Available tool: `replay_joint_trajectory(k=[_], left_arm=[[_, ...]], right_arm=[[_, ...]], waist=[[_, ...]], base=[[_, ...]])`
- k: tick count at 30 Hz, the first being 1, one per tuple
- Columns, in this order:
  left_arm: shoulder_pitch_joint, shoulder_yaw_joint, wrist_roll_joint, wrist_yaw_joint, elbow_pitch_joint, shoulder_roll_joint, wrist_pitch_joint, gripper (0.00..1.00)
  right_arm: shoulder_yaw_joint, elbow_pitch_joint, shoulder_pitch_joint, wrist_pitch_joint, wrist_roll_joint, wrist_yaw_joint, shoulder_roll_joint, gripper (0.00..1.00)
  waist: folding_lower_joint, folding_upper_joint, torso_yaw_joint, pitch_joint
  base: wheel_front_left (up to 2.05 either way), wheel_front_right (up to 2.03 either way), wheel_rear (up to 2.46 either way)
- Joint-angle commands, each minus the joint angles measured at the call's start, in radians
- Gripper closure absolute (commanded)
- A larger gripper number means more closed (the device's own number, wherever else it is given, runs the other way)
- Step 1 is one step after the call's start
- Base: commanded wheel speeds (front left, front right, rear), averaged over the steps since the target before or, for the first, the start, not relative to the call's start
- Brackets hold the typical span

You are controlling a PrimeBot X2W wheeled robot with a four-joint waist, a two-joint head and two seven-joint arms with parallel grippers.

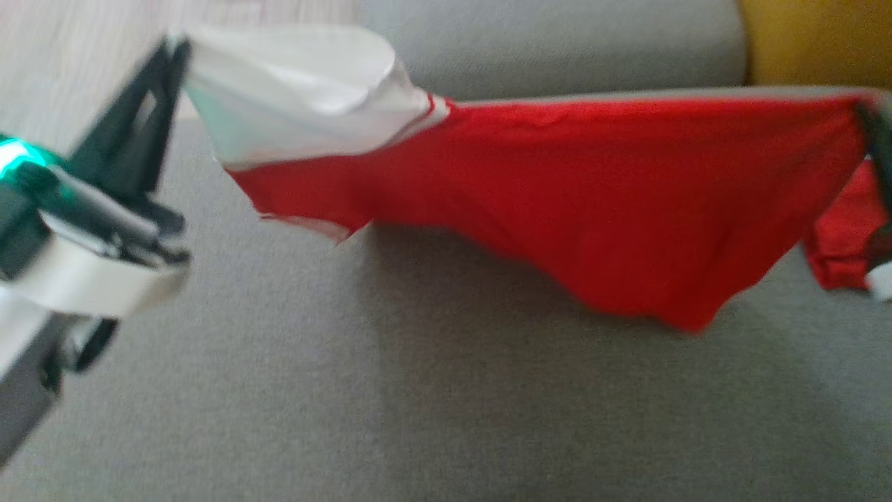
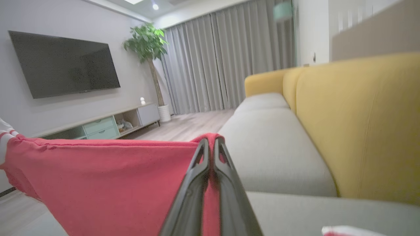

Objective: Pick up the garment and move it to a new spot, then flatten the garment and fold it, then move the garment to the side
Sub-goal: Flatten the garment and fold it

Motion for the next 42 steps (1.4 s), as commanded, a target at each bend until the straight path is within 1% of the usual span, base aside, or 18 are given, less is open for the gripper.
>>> replay_joint_trajectory(k=[1,3,5,6,9,11,14,16,19,22,24,27,31,34,36,42], left_arm=[[-0.105,0.094,0.025,-0.010,-0.022,0.034,-0.005,1.00],[-0.160,0.104,0.049,-0.026,-0.017,0.035,-0.005,1.00],[-0.225,0.112,0.067,-0.044,-0.009,0.028,-0.001,1.00],[-0.225,0.112,0.067,-0.044,-0.009,0.028,-0.001,1.00],[-0.322,0.128,0.069,-0.073,0.024,-0.004,0.003,1.00],[-0.378,0.125,0.062,-0.103,0.071,-0.027,0.016,1.00],[-0.447,0.093,0.063,-0.157,0.178,-0.064,0.053,1.00],[-0.495,0.071,0.067,-0.190,0.252,-0.091,0.081,1.00],[-0.576,0.043,0.089,-0.224,0.367,-0.134,0.101,1.00],[-0.674,0.030,0.114,-0.242,0.478,-0.193,0.084,1.00],[-0.754,0.032,0.141,-0.243,0.551,-0.235,0.059,1.00],[-0.872,0.048,0.177,-0.241,0.643,-0.288,0.022,1.00],[-0.958,0.057,0.200,-0.259,0.704,-0.325,0.000,1.00],[-0.950,0.076,0.182,-0.273,0.694,-0.335,-0.004,1.00],[-0.910,0.103,0.162,-0.278,0.662,-0.337,-0.004,1.00],[-0.682,0.136,0.112,-0.286,0.537,-0.303,-0.005,1.00]], right_arm=[[-0.046,-0.061,-0.052,-0.008,-0.019,-0.001,-0.080,1.00],[-0.082,-0.106,-0.090,0.015,-0.029,-0.001,-0.112,1.00],[-0.116,-0.143,-0.135,0.048,-0.034,-0.001,-0.129,1.00],[-0.116,-0.143,-0.135,0.048,-0.034,-0.001,-0.129,1.00],[-0.137,-0.174,-0.210,0.111,-0.056,-0.001,-0.125,1.00],[-0.124,-0.171,-0.268,0.161,-0.093,-0.001,-0.102,1.00],[-0.075,-0.125,-0.351,0.245,-0.140,-0.001,-0.037,1.00],[-0.039,-0.074,-0.410,0.289,-0.167,-0.001,0.004,1.00],[0.012,0.018,-0.512,0.320,-0.208,-0.001,0.056,1.00],[0.048,0.121,-0.628,0.302,-0.245,-0.001,0.107,1.00],[0.069,0.187,-0.704,0.277,-0.272,-0.001,0.127,1.00],[0.083,0.264,-0.820,0.215,-0.317,-0.001,0.133,1.00],[0.101,0.335,-0.932,0.132,-0.365,-0.001,0.116,1.00],[0.118,0.367,-0.965,0.091,-0.365,-0.001,0.095,1.00],[0.130,0.379,-0.961,0.075,-0.352,-0.001,0.076,1.00],[0.192,0.388,-0.849,0.030,-0.318,-0.001,0.048,1.00]], waist=[[0.0002,0.0000,-0.030,-0.042],[0.0002,0.0000,-0.038,-0.051],[0.0002,0.0000,-0.044,-0.053],[0.0002,0.0000,-0.044,-0.053],[0.0002,0.0000,-0.049,-0.047],[0.0002,0.0000,-0.049,-0.035],[0.0002,0.0000,-0.047,-0.005],[0.0002,0.0000,-0.040,0.039],[0.0002,0.0000,-0.026,0.124],[0.0002,0.0000,-0.014,0.205],[0.0002,0.0000,-0.005,0.251],[0.0002,0.0000,0.005,0.305],[0.0002,0.0000,0.021,0.352],[0.0002,0.0000,0.040,0.374],[0.0002,0.0000,0.055,0.389],[0.0002,0.0000,0.069,0.406]], base=[[0.00,0.00,0.00],[0.00,0.00,0.00],[0.00,0.00,0.00],[0.00,0.00,0.00],[0.00,0.00,0.00],[0.00,0.00,0.00],[0.00,0.00,0.00],[0.00,0.00,0.00],[0.00,0.00,0.00],[0.00,0.00,0.00],[0.00,0.00,0.00],[0.00,0.00,0.00],[0.00,0.00,0.00],[0.00,0.00,0.00],[0.00,0.00,0.00],[0.00,0.00,0.00]])
